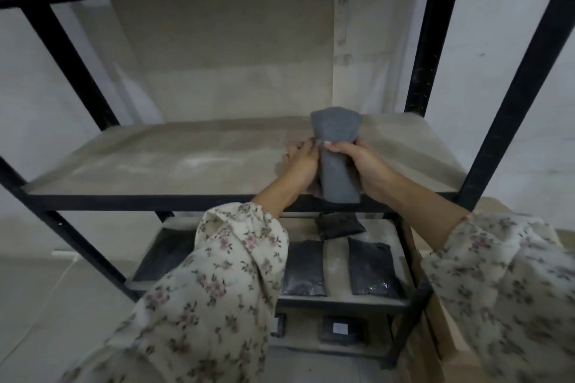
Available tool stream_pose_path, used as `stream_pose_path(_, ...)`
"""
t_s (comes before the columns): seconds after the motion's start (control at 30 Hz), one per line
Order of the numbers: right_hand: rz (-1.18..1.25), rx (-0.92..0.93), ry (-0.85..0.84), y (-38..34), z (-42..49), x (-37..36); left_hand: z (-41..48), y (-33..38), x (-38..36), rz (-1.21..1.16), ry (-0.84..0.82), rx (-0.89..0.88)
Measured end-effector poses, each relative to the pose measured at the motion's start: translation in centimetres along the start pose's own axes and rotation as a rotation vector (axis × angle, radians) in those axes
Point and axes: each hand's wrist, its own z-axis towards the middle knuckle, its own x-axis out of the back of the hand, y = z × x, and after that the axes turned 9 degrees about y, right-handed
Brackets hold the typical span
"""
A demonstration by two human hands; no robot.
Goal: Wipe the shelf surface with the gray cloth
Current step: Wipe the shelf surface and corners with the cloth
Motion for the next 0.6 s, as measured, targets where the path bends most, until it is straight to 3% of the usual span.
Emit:
stream_pose_path(0.07, -0.245, 0.056, 0.116, -0.8, 0.5, 0.4, 0.9, -1.0, 1.2, 0.477, 0.065, -0.213)
stream_pose_path(0.1, -0.461, 0.133, 0.183, -1.2, 0.8, 0.7, 1.4, -1.7, 2.1, 0.585, 0.071, -0.308)
stream_pose_path(0.17, -0.934, 0.240, 0.332, -0.8, 2.2, 1.4, 2.1, -3.4, 4.1, 0.710, 0.051, -0.410)
stream_pose_path(0.3, -1.492, 0.021, 0.319, 2.2, 5.9, -0.7, 3.4, -6.8, 7.2, 0.814, -0.045, -0.448)
stream_pose_path(0.37, -1.581, -0.062, 0.288, 2.6, 7.2, -2.5, 3.9, -7.4, 8.0, 0.798, -0.049, -0.494)
stream_pose_path(0.47, -1.521, -0.142, 0.327, 2.5, 7.8, -6.6, 4.4, -7.7, 8.9, 0.810, -0.060, -0.516)
stream_pose_path(0.6, -1.321, -0.042, 0.248, 3.2, 7.6, -15.7, 5.5, -8.1, 11.8, 0.867, -0.057, -0.482)
